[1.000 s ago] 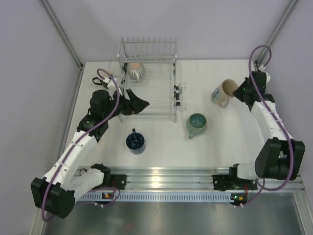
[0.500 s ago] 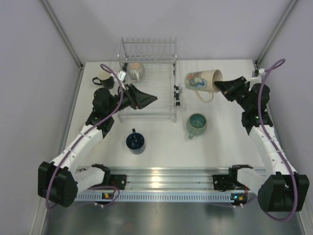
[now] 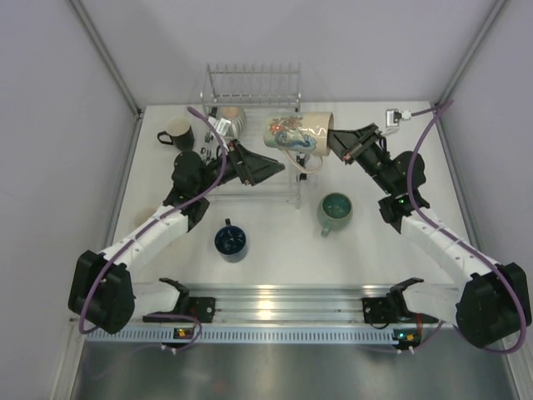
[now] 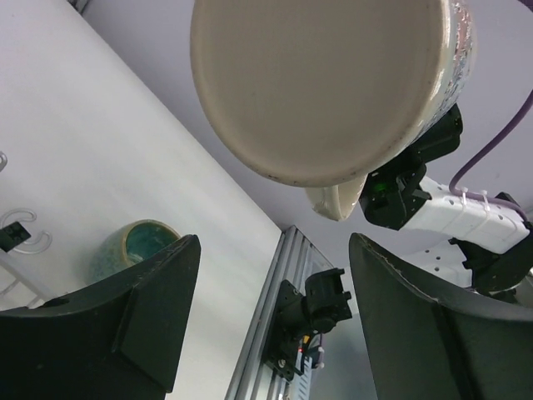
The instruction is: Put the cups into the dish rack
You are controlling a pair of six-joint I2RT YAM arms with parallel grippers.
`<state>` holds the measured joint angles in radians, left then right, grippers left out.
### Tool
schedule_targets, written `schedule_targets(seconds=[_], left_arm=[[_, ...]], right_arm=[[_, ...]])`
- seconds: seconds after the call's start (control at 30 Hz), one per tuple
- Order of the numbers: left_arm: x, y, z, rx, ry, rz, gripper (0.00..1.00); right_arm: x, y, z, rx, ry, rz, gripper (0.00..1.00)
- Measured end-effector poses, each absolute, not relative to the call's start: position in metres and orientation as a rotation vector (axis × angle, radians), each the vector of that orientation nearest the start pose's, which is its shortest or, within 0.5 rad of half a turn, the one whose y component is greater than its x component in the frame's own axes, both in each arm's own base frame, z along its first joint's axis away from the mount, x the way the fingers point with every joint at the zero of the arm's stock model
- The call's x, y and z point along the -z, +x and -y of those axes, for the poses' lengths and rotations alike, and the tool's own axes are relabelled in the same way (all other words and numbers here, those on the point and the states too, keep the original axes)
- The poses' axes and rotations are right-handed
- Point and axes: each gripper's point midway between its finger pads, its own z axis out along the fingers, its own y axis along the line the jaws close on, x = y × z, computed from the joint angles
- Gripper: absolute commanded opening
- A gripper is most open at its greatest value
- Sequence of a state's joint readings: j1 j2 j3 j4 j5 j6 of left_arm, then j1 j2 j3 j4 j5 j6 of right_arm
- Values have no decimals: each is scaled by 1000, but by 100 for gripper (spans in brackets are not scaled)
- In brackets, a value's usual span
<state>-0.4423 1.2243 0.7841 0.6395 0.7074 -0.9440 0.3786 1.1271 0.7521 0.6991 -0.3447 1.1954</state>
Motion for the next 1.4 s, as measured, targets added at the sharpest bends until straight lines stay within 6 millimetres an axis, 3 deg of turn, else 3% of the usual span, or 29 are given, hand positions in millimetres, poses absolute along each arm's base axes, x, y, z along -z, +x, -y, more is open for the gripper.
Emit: schedule_targets(seconds=[0.2,0.4,0.57,0.67,0.73,0.9,1.03,1.2,1.4], left_arm=[[-335,273,290,1588,303,-1534,78],[-350,262,319,1646,384,-1448,76],[-358,258,329,1715,388,-1380,64],[-363,258,329,1744,375,-1347,46],[-366,257,329,1759,374,-1329,44],[-373,254,328,1776,377,-1293,65],[-374,253,328,1787,381,-1293,68],[-368,255,331,1803,377,-1305,57],[-364,252,337,1830,375,-1320,12]], right_arm=[[-377,314,-237,-1563,256,-1395,0],[-380,308,-249,-1606,244,-1383,0],[-385,306,-253,-1645,246,-1355,0],[-388,307,-253,-1652,254,-1335,0],[-390,310,-251,-1654,271,-1315,0],[-392,311,-255,-1689,264,-1296,0],[-388,314,-261,-1740,258,-1290,0],[-386,316,-264,-1773,261,-1280,0],[-387,321,-262,-1763,282,-1262,0]])
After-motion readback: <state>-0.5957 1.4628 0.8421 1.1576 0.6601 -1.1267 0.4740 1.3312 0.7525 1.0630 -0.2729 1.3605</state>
